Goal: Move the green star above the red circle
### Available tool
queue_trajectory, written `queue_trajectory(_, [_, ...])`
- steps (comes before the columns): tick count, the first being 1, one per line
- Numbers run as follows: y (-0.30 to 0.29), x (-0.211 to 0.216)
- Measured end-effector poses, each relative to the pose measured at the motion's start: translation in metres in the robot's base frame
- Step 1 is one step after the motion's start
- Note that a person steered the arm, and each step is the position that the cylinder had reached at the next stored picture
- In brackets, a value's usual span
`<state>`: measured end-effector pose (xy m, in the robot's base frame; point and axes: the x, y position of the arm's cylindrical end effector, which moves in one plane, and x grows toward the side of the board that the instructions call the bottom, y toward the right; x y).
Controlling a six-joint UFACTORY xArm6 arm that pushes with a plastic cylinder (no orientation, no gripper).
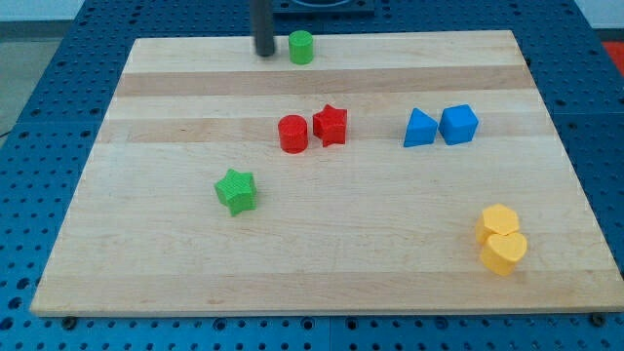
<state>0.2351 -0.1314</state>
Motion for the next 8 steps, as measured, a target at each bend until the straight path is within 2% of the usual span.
queue_trajectory(2, [-0.068,0.200])
queue_trajectory(3, [-0.054,0.300])
queue_trajectory(4, [0.037,0.318])
queue_trajectory(5, [0.047,0.290])
queue_trajectory(6, [-0.023,0.256])
queue_trajectory(7, [-0.040,0.225])
queue_trajectory(8, [-0.035,0.261])
